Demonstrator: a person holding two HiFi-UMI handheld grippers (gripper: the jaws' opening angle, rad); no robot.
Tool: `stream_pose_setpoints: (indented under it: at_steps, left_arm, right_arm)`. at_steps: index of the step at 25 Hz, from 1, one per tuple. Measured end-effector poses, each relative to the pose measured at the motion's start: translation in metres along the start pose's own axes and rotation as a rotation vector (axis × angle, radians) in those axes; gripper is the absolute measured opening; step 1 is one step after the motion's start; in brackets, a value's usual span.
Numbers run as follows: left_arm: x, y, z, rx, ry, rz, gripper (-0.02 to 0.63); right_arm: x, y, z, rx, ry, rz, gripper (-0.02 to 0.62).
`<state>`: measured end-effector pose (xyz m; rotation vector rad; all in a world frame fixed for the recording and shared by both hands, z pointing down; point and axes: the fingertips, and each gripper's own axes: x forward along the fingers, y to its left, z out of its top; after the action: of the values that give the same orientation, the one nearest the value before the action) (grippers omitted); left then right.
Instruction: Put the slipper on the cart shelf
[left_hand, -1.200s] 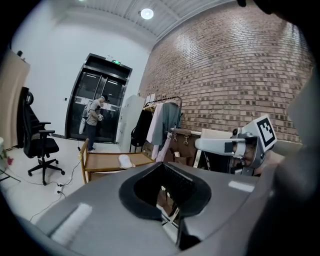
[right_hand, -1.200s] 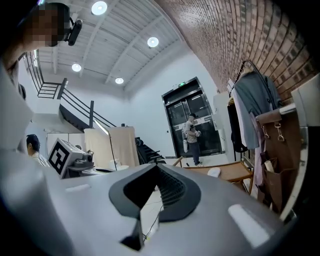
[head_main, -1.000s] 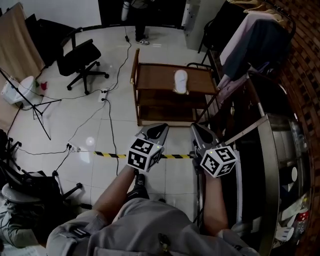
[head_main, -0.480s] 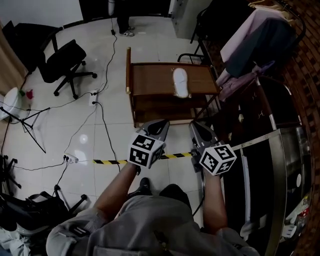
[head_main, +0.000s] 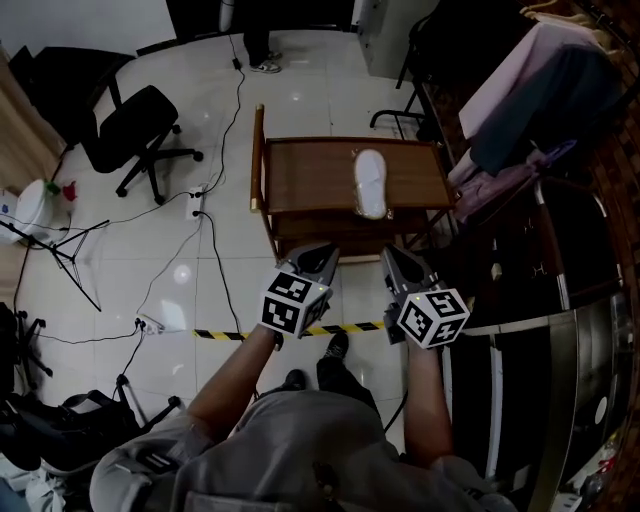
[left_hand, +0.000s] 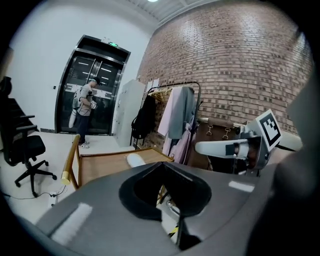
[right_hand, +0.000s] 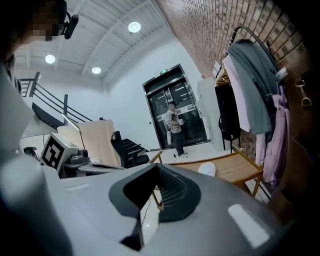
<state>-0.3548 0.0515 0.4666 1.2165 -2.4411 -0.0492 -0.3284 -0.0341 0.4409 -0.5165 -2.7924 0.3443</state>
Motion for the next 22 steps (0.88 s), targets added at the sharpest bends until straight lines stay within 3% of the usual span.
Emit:
stream_pose_setpoints:
  at_steps: [9, 15, 22]
  left_arm:
    - [0.067, 0.026, 0.013, -0.035, 0.012, 0.074, 0.008]
    - [0.102, 0.053, 0.008, -0.057, 0.033, 0.072, 0.008]
    - [0.155, 0.090, -0.017, -0.067, 0.111, 0.011, 0.008]
  right_arm:
    - [0.046, -0.073, 0.007, 0.025, 0.028, 0.029, 0.000]
    - [0.074, -0.113, -0.008, 0.046, 0.083, -0.026, 0.000]
    - [0.118, -0.164, -0.038, 0.084, 0.128, -0.148, 0.000]
